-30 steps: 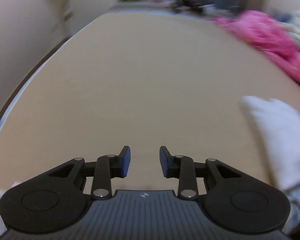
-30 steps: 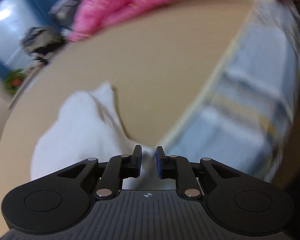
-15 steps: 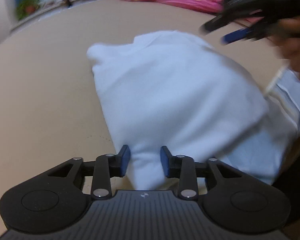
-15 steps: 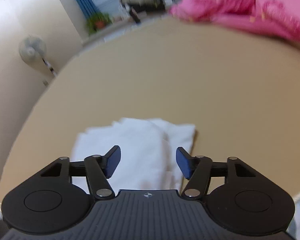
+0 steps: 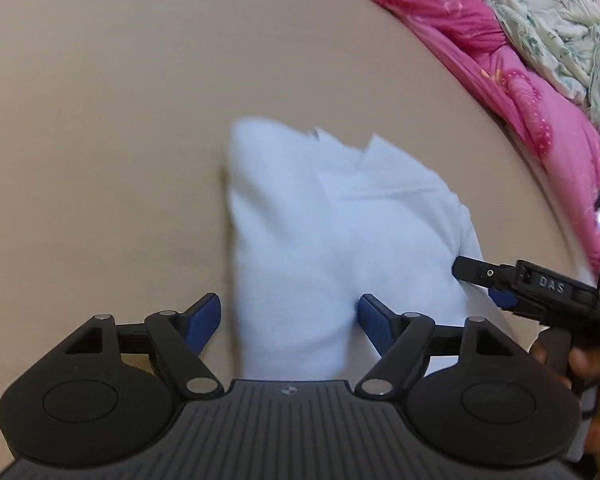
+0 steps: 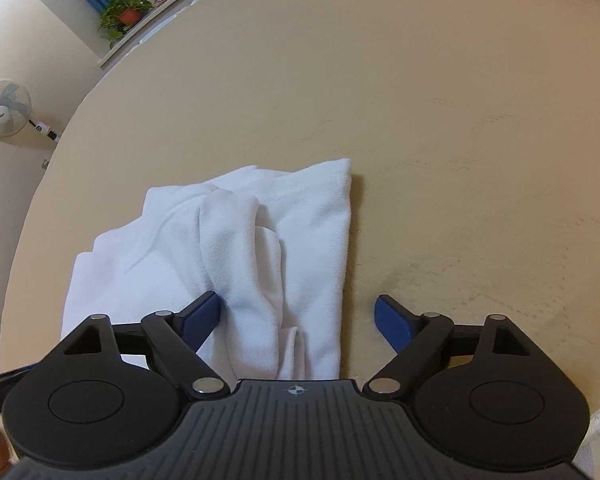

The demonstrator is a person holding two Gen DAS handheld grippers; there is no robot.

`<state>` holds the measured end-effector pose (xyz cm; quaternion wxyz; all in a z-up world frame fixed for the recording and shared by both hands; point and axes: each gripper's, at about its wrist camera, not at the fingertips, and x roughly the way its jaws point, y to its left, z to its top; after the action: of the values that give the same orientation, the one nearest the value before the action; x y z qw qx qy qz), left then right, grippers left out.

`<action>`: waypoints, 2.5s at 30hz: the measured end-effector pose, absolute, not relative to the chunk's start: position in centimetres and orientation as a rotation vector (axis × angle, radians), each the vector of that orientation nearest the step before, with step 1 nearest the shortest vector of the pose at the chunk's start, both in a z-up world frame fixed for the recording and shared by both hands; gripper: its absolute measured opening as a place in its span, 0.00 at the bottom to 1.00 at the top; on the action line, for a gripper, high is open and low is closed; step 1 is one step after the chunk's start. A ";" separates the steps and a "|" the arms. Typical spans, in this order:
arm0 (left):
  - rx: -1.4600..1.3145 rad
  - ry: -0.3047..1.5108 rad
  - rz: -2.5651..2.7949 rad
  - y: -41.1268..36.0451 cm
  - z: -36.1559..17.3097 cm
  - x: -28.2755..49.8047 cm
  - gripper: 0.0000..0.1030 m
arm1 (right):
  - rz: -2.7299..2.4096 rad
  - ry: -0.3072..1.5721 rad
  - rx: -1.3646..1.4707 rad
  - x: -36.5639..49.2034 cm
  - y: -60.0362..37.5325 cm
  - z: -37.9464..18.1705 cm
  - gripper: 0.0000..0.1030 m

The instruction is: Fold small clothes

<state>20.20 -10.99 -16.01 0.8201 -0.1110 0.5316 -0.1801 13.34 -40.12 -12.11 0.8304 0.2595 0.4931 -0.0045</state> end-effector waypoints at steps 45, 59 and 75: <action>-0.043 1.000 -0.182 9.9 -10.4 16.0 0.27 | 0.221 0.995 0.431 16.0 -22.2 -12.0 0.46; -0.076 0.967 -0.187 9.7 -9.5 15.5 0.02 | 0.259 0.953 0.494 13.7 -22.1 -9.3 0.13; 0.045 0.879 -0.208 7.8 -9.1 14.9 0.03 | 0.212 0.830 0.396 13.3 -21.1 -7.5 0.22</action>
<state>14.88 7.78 -9.05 0.8994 0.0216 0.4248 -0.1007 13.31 -21.08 -7.48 0.8908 0.1907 0.3997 0.1019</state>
